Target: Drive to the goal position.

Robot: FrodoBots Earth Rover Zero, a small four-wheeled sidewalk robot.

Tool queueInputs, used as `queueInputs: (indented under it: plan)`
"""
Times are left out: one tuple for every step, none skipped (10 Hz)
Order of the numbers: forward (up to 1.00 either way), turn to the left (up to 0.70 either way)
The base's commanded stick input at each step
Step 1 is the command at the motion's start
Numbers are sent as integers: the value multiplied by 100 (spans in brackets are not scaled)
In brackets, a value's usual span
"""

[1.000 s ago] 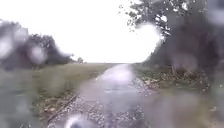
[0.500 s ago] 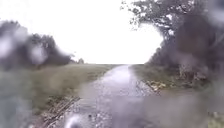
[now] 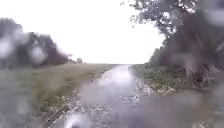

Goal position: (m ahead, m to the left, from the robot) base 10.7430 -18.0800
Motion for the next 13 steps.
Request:
queueInputs:
  plan:
    - [100, 0]
    - [100, 0]
    - [100, 0]
    - [100, 0]
    - [100, 0]
    - [100, 0]
    - [100, -4]
    - [100, -16]
    - [100, -30]
    - [100, 0]
    - [100, 0]
    - [100, -19]
    - [100, -36]
